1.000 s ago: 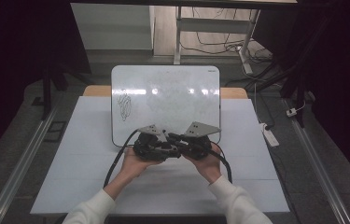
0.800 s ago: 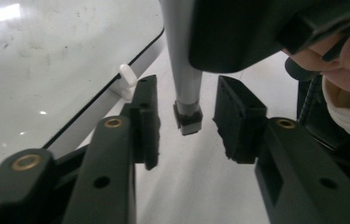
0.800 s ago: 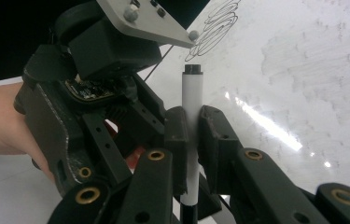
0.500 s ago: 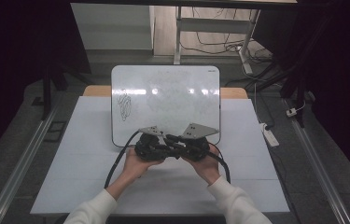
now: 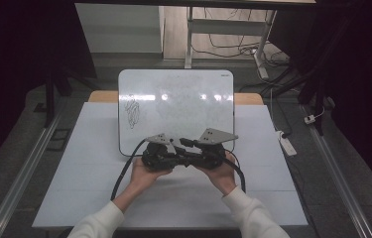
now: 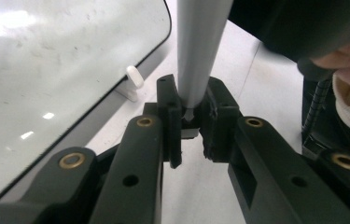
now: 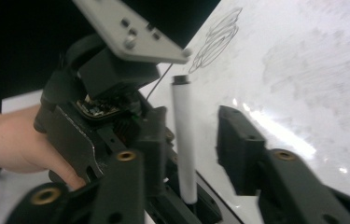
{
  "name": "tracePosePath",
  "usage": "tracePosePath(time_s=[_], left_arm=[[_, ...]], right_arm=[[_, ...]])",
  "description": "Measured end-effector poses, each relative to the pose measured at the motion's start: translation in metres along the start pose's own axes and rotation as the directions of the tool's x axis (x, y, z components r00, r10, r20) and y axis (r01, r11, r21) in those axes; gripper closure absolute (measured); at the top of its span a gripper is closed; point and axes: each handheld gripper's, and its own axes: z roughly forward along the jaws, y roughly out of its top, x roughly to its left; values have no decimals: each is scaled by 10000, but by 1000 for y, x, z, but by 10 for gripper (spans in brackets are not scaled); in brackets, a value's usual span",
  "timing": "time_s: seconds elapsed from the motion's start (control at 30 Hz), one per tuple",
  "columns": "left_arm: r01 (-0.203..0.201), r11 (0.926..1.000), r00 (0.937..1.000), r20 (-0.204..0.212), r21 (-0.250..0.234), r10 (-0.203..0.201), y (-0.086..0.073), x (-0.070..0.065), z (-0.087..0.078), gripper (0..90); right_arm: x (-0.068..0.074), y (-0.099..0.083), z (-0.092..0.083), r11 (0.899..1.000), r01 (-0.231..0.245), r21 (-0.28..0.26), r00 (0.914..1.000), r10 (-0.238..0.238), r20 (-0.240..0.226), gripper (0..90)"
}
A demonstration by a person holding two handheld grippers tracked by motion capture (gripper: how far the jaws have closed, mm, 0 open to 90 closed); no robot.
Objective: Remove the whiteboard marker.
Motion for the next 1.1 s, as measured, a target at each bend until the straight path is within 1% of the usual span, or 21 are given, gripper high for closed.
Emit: tracePosePath(time_s=[0.07,0.1,0.13,0.23,0.27,0.3,0.33,0.37,0.43,0.47,0.5,0.6,0.67,0.7,0.73,0.8,0.83,0.9,0.93,1.03,1.1], left_arm=[[-254,9994,9994,-224,-255,249,0,1,-8,782],[-254,9994,9994,-224,-255,249,0,1,-8,782],[-388,9983,9986,-383,-442,371,0,2,-13,782],[-670,9956,9958,-672,-651,626,-1,4,-23,782],[-670,9956,9958,-672,-651,626,-1,4,-23,782],[-862,9931,9929,-885,-796,791,-1,4,-30,782],[-862,9931,9929,-885,-796,791,-1,4,-30,782],[-931,9918,9916,-976,-875,845,-2,5,-33,782],[-1059,9891,9892,-1125,-1019,943,-2,6,-40,782],[-1146,9867,9873,-1232,-1155,1003,-3,8,-46,782],[-1146,9867,9873,-1232,-1155,1003,-3,8,-46,782],[-1318,9805,9827,-1493,-1459,1099,-6,11,-60,782],[-1354,9790,9815,-1559,-1527,1114,-6,11,-63,782],[-1388,9775,9805,-1605,-1591,1131,-7,11,-67,782],[-1433,9759,9791,-1674,-1646,1155,-8,12,-71,783],[-1443,9714,9771,-1822,-1886,1098,-10,13,-82,782],[-1443,9714,9771,-1822,-1886,1098,-10,13,-82,782],[-1433,9681,9761,-1908,-2054,1040,-10,14,-89,782],[-1446,9663,9752,-1963,-2130,1027,-10,15,-92,782],[-1471,9616,9730,-2087,-2316,986,-9,16,-100,782],[-1463,9585,9717,-2172,-2448,929,-9,18,-105,782]], right_arm=[[-4,1,-6,9999,-4,-140,9999,6,145,540],[-7,0,-11,9998,-27,-203,9998,32,219,522],[-11,-1,-15,9997,-59,-228,9996,65,277,504],[-22,-8,-29,9996,-91,-268,9978,108,649,461],[-26,-12,-34,9996,-169,-247,9969,187,758,451],[-29,-16,-40,9995,-216,-227,9960,235,862,445],[-29,-16,-40,9995,-216,-227,9960,235,862,445],[-37,-27,-51,9994,-336,-121,9937,347,1070,438],[-44,-40,-63,9986,-527,-53,9906,530,1263,437],[-47,-47,-69,9979,-643,-3,9887,638,1359,435],[-50,-54,-75,9970,-766,75,9864,747,1464,433],[-58,-74,-92,9944,-1021,260,9798,960,1756,431],[-62,-85,-102,9921,-1202,356,9745,1111,1951,429],[-62,-85,-102,9921,-1202,356,9745,1111,1951,429],[-64,-95,-110,9921,-1170,464,9724,1049,2082,428],[-65,-105,-114,9925,-958,755,9692,757,2344,427],[-66,-109,-116,9925,-922,808,9683,705,2395,427],[-66,-112,-118,9916,-983,836,9682,758,2383,427],[-68,-117,-122,9909,-1022,881,9654,774,2490,426],[-70,-122,-125,9890,-1131,949,9614,848,2617,427],[-70,-124,-125,9884,-1146,996,9603,846,2659,426]])
